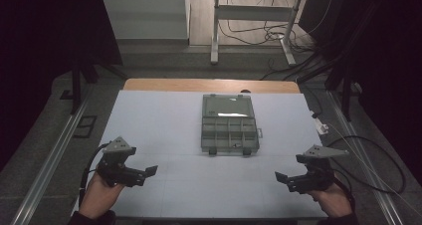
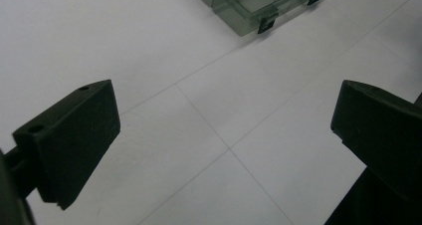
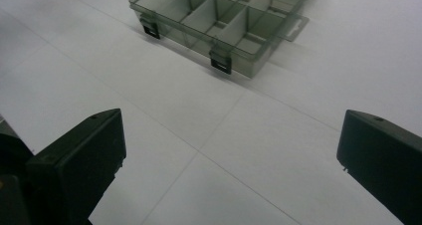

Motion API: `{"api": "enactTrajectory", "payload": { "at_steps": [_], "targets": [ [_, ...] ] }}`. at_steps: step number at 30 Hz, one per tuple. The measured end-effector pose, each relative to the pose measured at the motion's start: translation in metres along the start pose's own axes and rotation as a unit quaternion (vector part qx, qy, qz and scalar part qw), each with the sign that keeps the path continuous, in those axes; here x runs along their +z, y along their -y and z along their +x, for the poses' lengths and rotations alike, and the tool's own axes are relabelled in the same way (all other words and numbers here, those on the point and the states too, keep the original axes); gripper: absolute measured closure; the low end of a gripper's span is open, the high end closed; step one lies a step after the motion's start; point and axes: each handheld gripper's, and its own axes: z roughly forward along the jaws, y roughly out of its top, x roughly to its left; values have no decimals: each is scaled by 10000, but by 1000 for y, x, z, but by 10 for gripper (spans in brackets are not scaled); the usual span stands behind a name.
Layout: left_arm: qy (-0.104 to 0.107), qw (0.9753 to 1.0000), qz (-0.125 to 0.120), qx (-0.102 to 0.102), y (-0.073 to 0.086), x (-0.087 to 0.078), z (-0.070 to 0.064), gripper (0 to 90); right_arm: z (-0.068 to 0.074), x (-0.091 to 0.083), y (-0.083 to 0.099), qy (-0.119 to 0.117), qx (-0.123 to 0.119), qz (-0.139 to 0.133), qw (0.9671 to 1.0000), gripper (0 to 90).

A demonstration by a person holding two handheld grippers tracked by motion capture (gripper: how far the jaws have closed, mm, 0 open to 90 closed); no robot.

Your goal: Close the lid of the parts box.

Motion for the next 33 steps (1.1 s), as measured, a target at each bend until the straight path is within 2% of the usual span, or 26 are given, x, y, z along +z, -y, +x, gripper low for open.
{"api": "enactTrajectory", "payload": {
  "at_steps": [3, 7, 11, 13, 17, 18, 21, 24, 26, 33],
  "targets": [
    [6, 10000, -36, 43, -5, 5, 1, 0, 1, 3, -3, -45, -57, -38, 10000, 0],
    [89, 9999, -64, 72, -12, 13, 4, 0, 1, 7, -8, -100, 1, -76, 9999, 0],
    [113, 9999, -63, 110, -17, 19, 4, 0, 0, 14, -13, -138, -97, 80, 9998, 0],
    [137, 9998, -61, 158, -22, 25, 5, 0, 1, 17, -15, -76, -179, 114, 9997, 0],
    [156, 9994, -29, 304, -28, 34, 4, 0, 3, 24, -20, -160, -241, 166, 9994, 0],
    [161, 9992, -17, 361, -30, 36, 4, 0, 3, 28, -22, -268, -272, 190, 9991, 0],
    [249, 9984, -22, 498, -33, 42, 5, 0, 2, 31, -24, -325, -247, 226, 9989, 0],
    [279, 9981, 18, 544, -36, 48, 5, 0, 2, 36, -27, -407, -274, 297, 9984, 0],
    [274, 9978, 46, 595, -39, 52, 5, 0, 2, 40, -31, -376, -342, 310, 9982, 0],
    [346, 9969, 60, 702, -46, 63, 8, 0, 1, 47, -40, -321, -345, 240, 9986, 0]
  ]
}}
